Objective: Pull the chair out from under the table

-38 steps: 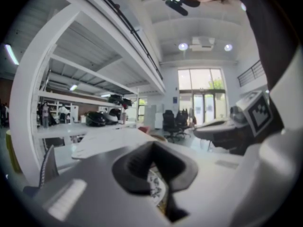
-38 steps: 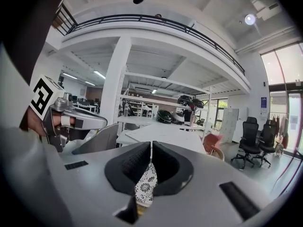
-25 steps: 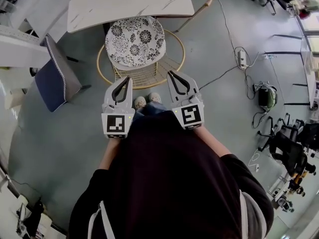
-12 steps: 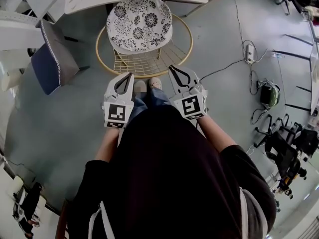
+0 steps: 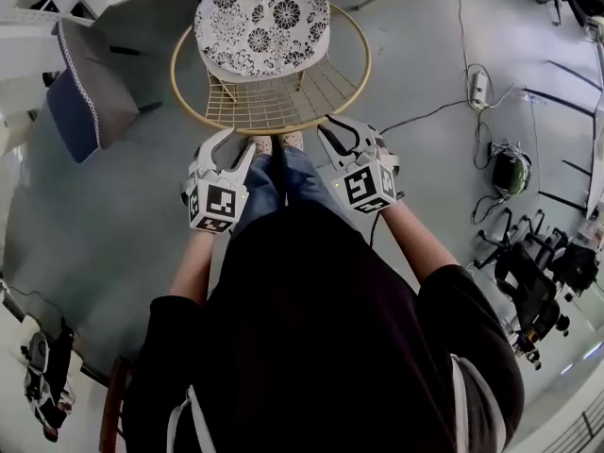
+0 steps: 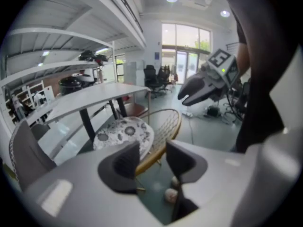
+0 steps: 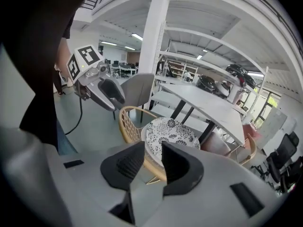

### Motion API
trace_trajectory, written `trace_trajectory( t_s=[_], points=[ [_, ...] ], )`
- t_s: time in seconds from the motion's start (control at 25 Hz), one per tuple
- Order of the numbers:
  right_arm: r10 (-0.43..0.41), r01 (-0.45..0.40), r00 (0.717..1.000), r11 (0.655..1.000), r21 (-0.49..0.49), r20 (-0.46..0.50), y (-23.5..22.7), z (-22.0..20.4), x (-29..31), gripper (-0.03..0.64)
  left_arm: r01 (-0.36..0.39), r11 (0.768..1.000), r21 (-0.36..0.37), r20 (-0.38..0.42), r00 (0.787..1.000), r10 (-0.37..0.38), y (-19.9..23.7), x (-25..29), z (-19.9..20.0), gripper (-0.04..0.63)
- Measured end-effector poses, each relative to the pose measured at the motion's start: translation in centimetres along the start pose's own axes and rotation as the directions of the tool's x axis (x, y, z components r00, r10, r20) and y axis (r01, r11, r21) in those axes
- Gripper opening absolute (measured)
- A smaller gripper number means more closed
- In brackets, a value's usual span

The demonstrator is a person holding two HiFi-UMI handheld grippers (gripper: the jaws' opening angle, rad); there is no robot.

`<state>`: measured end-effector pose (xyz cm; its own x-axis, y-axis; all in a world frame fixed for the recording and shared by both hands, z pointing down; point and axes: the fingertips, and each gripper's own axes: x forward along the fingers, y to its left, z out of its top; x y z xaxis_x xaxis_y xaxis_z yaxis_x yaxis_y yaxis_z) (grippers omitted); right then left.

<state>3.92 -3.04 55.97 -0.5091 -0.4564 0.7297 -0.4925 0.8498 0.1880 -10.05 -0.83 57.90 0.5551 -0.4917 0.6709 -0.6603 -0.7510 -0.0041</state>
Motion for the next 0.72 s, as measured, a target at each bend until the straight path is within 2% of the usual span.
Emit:
trace_trajectory(
  t_s=[0.08,0.16,0.28,0.36,0.52,0.6,0.72],
  points=[
    [0.037,-0.038,0.999,0.999,-0.01,-0.04,0.1,-1.1,0.7,0.138,0.03,0.997,0.074,-0.051,0.998,-0.026,-0.4,0.9,-0.7,0.212],
    [0.065,-0.07,0.994,0.996,-0.049,-0.093,0.1,-2.3,1.3,0.171,0.06,0.987,0.15,-0.105,0.993,-0.045,-0.8,1.7,-1.3,0.249],
    [0.077,-0.115,0.978,0.974,-0.193,-0.195,0.2,-4.4,2.5,0.203,0.1,0.958,0.27,-0.187,0.981,-0.05,-1.0,3.0,-2.5,0.286],
    [0.068,-0.156,0.961,0.933,-0.324,-0.267,0.3,-6.0,3.5,0.21,0.127,0.923,0.362,-0.244,0.969,-0.038,-0.8,4.0,-3.4,0.301],
    [0.032,-0.242,0.928,0.808,-0.537,-0.371,0.5,-8.5,5.6,0.212,0.206,0.845,0.493,-0.354,0.935,-0.021,-0.4,6.2,-5.2,0.314],
    [0.019,-0.277,0.914,0.76,-0.588,-0.406,0.4,-9.5,6.7,0.212,0.25,0.811,0.529,-0.403,0.915,-0.019,-0.2,7.2,-6.2,0.315],
    [-0.004,-0.323,0.885,0.714,-0.621,-0.466,0.0,-11.0,8.6,0.213,0.319,0.759,0.568,-0.48,0.877,-0.01,0.1,8.5,-8.0,0.314]
  ],
)
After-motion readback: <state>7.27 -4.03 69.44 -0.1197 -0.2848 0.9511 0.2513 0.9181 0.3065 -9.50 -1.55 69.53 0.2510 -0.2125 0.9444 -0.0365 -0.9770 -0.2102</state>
